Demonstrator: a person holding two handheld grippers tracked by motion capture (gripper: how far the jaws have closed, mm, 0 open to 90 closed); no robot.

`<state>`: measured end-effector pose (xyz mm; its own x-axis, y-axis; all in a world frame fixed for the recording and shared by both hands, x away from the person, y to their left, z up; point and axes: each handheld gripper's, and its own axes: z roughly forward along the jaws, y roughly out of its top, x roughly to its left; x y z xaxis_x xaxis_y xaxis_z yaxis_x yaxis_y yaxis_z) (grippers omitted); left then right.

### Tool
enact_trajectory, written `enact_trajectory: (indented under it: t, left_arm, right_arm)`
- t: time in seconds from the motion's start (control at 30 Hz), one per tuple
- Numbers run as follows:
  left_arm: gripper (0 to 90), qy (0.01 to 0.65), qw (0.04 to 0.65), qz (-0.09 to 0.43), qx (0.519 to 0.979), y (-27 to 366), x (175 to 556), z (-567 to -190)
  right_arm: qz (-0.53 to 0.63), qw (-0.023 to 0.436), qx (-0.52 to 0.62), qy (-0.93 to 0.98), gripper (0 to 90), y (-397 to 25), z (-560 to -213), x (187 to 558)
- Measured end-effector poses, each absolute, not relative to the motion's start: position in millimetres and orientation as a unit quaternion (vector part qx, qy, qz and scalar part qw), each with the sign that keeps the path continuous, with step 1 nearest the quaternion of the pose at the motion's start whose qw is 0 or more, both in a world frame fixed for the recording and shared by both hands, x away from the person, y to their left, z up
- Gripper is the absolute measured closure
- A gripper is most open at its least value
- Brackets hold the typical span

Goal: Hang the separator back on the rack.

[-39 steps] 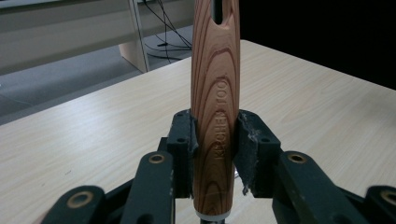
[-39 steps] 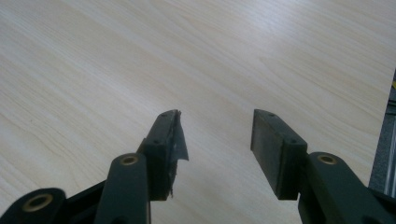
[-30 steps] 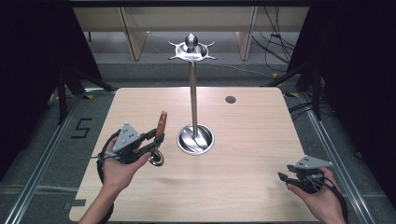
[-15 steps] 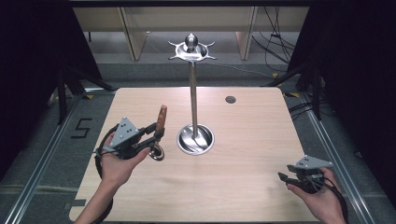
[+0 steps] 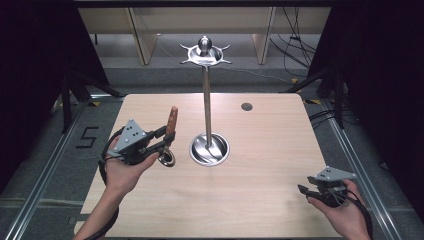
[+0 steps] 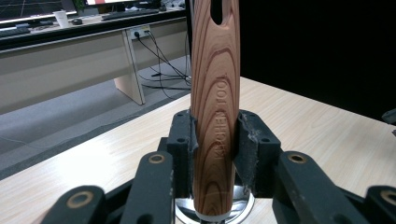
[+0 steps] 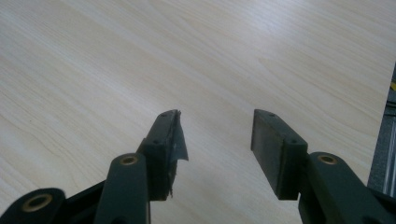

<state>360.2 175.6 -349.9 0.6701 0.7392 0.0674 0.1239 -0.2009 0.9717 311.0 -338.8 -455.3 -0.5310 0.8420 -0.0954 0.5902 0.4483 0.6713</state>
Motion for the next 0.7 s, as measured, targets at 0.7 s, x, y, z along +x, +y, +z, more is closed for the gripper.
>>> enact_trajectory:
  t: [0.7]
  left_arm:
    - [67.6,0.299,0.555,0.276,0.726,174.5,369.6,-334.2]
  right_arm:
    - [0.297,0.214,0.437,0.821,52.2,-339.1,-455.5,311.0]
